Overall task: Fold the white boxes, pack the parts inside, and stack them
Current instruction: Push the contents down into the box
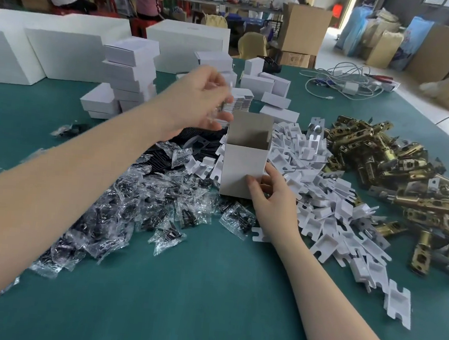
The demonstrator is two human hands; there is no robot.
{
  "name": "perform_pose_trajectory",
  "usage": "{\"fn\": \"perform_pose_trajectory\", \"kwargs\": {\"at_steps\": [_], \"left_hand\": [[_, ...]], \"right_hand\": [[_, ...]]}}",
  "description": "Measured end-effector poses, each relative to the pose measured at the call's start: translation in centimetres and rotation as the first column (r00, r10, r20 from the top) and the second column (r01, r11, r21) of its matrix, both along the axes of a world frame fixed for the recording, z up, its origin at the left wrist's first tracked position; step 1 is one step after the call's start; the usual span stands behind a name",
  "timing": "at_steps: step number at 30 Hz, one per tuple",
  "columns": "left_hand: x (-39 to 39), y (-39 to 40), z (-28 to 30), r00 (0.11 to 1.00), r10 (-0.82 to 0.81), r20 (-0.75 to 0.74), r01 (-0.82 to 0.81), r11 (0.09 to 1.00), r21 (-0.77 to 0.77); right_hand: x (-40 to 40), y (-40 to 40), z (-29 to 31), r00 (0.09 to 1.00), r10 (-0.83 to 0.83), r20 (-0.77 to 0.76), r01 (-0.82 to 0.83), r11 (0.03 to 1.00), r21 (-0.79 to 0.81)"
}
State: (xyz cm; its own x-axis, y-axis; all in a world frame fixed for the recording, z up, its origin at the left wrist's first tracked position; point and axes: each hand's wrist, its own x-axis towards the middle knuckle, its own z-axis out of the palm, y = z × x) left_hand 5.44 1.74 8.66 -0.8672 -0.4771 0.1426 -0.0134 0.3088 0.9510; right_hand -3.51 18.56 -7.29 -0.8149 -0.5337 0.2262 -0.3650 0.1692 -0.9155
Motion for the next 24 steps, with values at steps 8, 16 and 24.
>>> {"fn": "perform_pose_trajectory", "kwargs": {"at_steps": [8,16,24], "left_hand": [[-2.2,2.0,-0.7,0.997,-0.005,0.077,0.068,0.534,-0.843],[-3.1,2.5,-2.3,0.995,-0.037,-0.089,-0.071,0.356,-0.932],[-3.0,2.1,-2.6,0.973,-0.014,0.232,0.227,0.272,-0.935]], "right_hand": [[0.2,0.0,0.1,1.000,0.014,0.007,-0.014,1.000,-0.020],[0.1,0.0,0.1,1.000,0.011,-0.001,-0.011,1.000,-0.017],[0.2,0.1,0.3,1.000,0.006,-0.011,-0.006,1.000,-0.002]]}}
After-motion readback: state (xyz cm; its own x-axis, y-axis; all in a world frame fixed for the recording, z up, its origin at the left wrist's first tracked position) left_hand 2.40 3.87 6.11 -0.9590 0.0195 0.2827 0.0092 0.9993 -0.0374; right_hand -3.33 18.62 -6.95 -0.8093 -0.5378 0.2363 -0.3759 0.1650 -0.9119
